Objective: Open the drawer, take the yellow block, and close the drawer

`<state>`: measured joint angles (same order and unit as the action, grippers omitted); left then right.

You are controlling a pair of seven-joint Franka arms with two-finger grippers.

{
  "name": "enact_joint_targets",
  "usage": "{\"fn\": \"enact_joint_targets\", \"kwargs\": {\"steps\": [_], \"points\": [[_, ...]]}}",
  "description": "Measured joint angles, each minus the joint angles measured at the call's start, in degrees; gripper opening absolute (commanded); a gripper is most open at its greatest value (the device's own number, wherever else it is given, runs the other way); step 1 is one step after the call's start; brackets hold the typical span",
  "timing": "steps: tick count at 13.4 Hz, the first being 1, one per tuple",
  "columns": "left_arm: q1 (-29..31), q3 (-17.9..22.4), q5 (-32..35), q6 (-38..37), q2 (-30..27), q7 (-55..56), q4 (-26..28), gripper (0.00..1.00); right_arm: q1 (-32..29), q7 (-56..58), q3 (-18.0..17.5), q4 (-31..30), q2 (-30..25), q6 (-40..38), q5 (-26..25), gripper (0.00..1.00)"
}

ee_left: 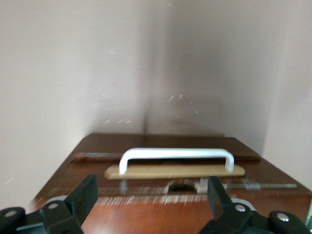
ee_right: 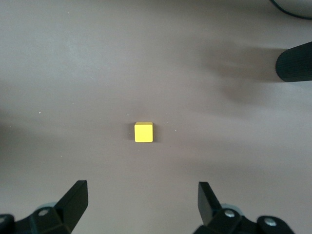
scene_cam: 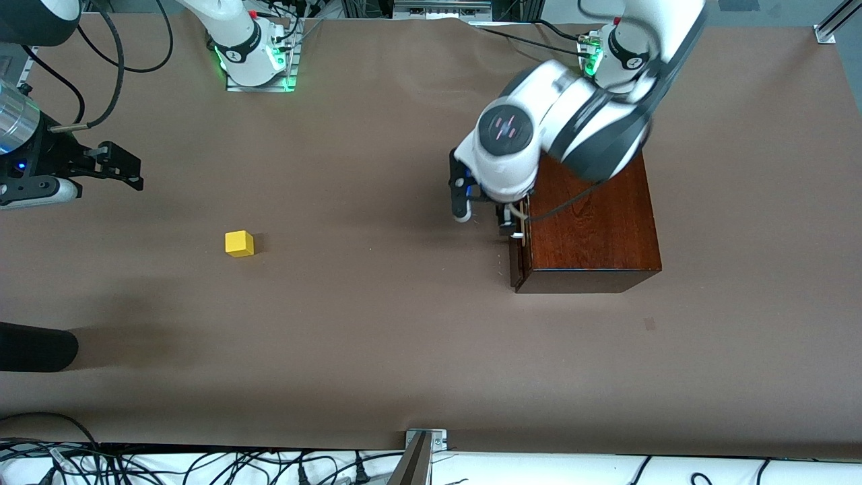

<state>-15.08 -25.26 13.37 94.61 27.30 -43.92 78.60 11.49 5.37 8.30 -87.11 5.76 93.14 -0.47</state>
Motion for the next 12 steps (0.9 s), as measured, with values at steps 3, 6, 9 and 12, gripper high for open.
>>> {"fn": "enact_joint_targets", "kwargs": {"steps": [3,6,9,12], "points": [[7.2,0.2,-0.1,-2.1,-4.6,-0.2,-2.3,1.00,0.0,0.0,0.0,0.0,0.0,0.0,0.0,1.00],[11.4,3.3,0.0,-4.7,-5.2,-0.2,-6.3,1.00,-0.1,0.0,0.1,0.0,0.0,0.0,0.0,1.00],[11.0,10.2,-0.4,-4.7,-5.9,4.1,-8.1,1.00,-0.1,0.0,0.3,0.0,0.1,-0.9,0.0,1.00],[9.3,14.6,-2.8,-4.9,-10.5,23.7,-5.6,1.00,-0.1,0.0,0.5,0.0,0.2,-1.7,0.0,1.00]]}}
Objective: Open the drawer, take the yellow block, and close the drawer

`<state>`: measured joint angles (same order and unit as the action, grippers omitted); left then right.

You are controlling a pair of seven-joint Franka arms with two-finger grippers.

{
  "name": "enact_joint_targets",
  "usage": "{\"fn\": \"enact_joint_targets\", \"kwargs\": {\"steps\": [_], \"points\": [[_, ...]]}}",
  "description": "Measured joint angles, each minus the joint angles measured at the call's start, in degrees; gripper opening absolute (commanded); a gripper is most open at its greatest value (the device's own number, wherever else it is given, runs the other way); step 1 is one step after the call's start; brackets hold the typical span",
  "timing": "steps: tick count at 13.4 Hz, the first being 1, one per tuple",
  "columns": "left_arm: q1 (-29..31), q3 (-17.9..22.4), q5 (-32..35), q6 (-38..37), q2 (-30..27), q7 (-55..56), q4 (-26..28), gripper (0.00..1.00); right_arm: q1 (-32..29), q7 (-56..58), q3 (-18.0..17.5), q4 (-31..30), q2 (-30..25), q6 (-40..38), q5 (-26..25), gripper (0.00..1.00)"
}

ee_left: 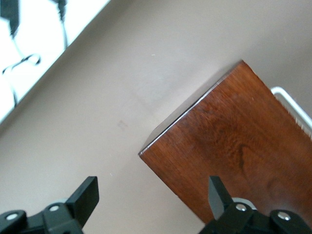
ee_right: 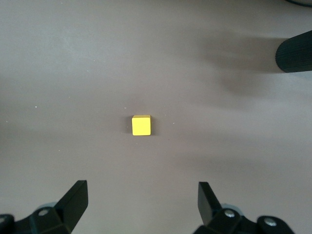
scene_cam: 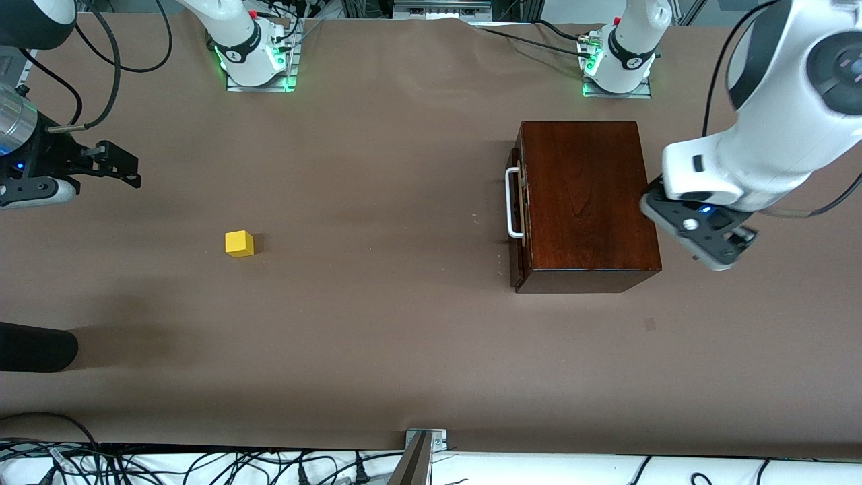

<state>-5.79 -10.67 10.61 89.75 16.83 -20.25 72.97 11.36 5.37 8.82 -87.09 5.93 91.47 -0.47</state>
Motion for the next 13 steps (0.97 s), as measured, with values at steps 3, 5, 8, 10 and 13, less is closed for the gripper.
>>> {"fn": "enact_joint_targets", "kwargs": {"steps": [3,5,8,10,13], "points": [[-1.3,2.2,-0.2,0.0,-7.8,16.9,7.9,1.00,0.0,0.0,-0.1,0.0,0.0,0.0,0.0,1.00],[-1.4,6.1,-4.3,0.1,-11.6,19.4,12.1,1.00,0.0,0.0,-0.2,0.0,0.0,0.0,0.0,1.00],[-0.1,11.3,-9.1,1.6,-15.0,19.5,17.2,1.00,0.1,0.0,-0.3,0.0,0.0,0.0,0.0,1.00],[0.2,11.5,-8.6,2.1,-16.5,19.7,19.7,1.00,0.1,0.0,-0.4,0.0,0.0,0.0,0.0,1.00],[0.1,11.1,-8.6,2.5,-17.1,21.5,21.0,1.00,0.2,0.0,-1.0,0.0,0.0,0.1,0.0,1.00]]}}
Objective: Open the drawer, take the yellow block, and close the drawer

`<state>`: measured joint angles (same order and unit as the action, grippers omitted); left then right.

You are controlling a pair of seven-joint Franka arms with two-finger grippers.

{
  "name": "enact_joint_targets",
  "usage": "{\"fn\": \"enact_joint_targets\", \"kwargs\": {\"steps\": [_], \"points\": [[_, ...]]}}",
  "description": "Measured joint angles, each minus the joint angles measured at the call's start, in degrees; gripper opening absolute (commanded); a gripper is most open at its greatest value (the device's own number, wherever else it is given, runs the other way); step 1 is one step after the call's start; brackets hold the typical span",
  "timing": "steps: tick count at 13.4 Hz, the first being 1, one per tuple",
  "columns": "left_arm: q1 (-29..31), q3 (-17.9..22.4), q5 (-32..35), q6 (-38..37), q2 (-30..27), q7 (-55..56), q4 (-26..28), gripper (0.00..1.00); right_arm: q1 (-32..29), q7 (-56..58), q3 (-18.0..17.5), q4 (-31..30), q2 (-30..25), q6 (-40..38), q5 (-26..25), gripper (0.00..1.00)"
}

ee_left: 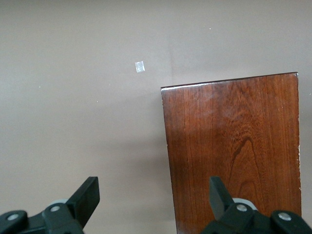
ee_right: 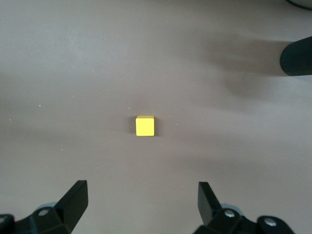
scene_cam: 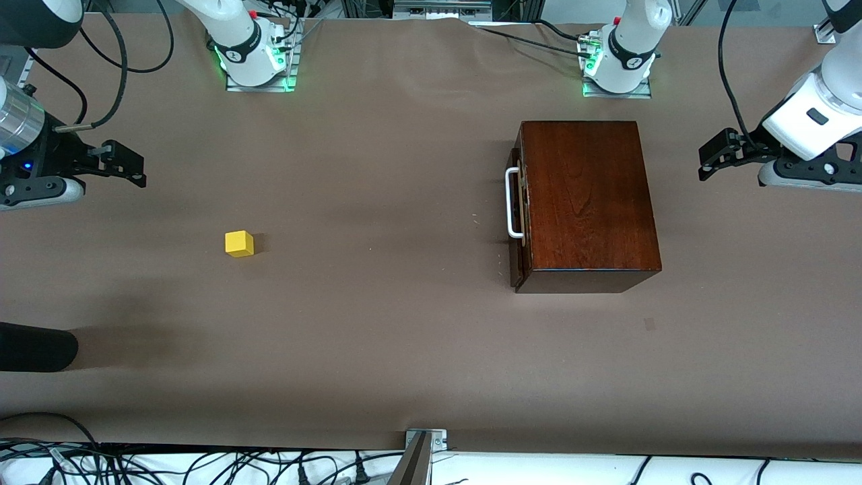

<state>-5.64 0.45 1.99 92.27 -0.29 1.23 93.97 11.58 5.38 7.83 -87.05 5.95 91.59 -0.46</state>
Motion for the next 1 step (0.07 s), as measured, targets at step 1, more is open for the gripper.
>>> {"fn": "enact_joint_targets", "kwargs": {"steps": [1], "points": [[0.0,0.0,0.0,0.0,0.0,0.7,0.2,1.00,0.0,0.0,-0.2,0.0,0.0,0.1,0.0,1.00]]}}
